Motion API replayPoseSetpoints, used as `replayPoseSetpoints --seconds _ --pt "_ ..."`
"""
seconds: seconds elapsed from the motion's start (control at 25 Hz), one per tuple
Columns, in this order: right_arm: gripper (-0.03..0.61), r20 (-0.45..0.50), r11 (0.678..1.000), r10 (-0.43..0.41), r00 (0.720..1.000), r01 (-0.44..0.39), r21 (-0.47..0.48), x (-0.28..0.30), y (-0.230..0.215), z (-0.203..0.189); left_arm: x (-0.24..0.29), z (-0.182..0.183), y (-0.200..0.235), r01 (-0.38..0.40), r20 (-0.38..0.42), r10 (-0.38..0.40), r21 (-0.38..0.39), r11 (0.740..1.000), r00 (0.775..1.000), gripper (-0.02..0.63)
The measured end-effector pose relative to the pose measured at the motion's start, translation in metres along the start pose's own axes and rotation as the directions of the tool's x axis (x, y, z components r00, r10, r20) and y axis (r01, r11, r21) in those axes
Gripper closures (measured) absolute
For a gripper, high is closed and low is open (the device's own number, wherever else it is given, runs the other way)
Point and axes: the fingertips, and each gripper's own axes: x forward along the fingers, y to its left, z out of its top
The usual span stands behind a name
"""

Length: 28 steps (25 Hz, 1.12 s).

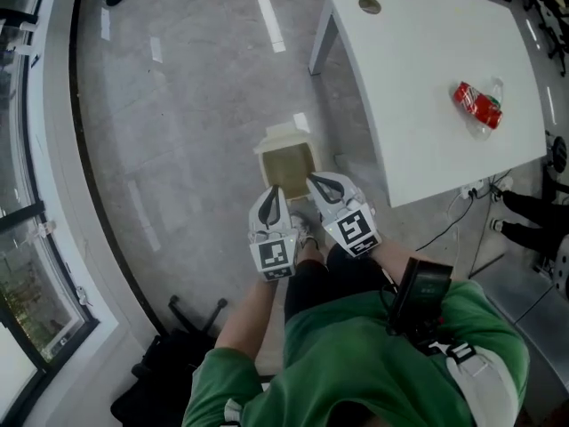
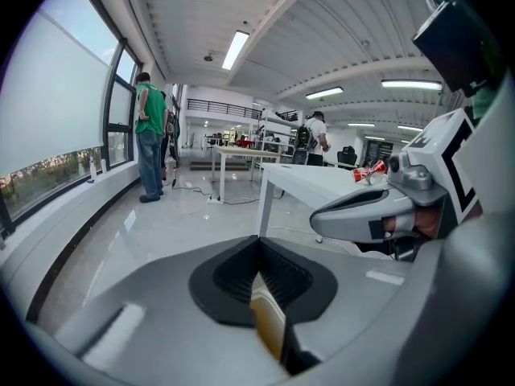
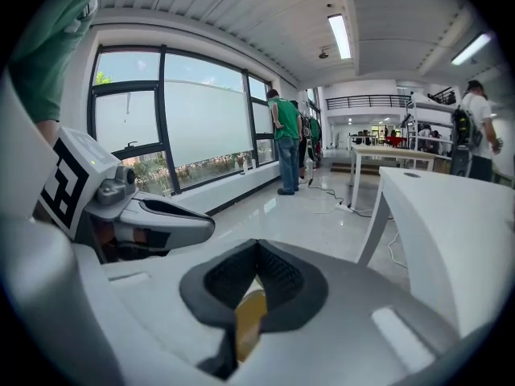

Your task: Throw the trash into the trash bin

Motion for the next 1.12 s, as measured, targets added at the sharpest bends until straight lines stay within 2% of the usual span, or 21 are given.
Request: replayPoseSetpoints --seconds 0.12,0.36,0.8,1.12 --pt "0.575 0.029 1.0 -0.011 1.0 0.011 -0.021 -0.012 0.004 0.028 -0.014 0.03 0.001 0.011 0.054 -0.013 0.025 1.0 0.998 0.607" --pt "0.575 0.111 0.997 -0.033 0.993 0.041 -0.069 -0.044 0.011 0.083 -0.043 0.088 0.002 -0.014 0.158 0.007 0.04 0.999 0.987 0.609" --pt "0.575 0.27 0.993 -0.051 0.962 0.076 -0.085 -0.111 0.035 0.152 -0.103 0.154 -0.026 0.009 0.295 -0.024 0.051 0.999 0.955 0.609" --pt "0.575 0.36 0.987 -0.051 0.932 0.101 -0.123 -0.143 0.043 0.188 -0.143 0.199 -0.019 -0.037 0.382 0.025 0.024 0.999 0.924 0.609"
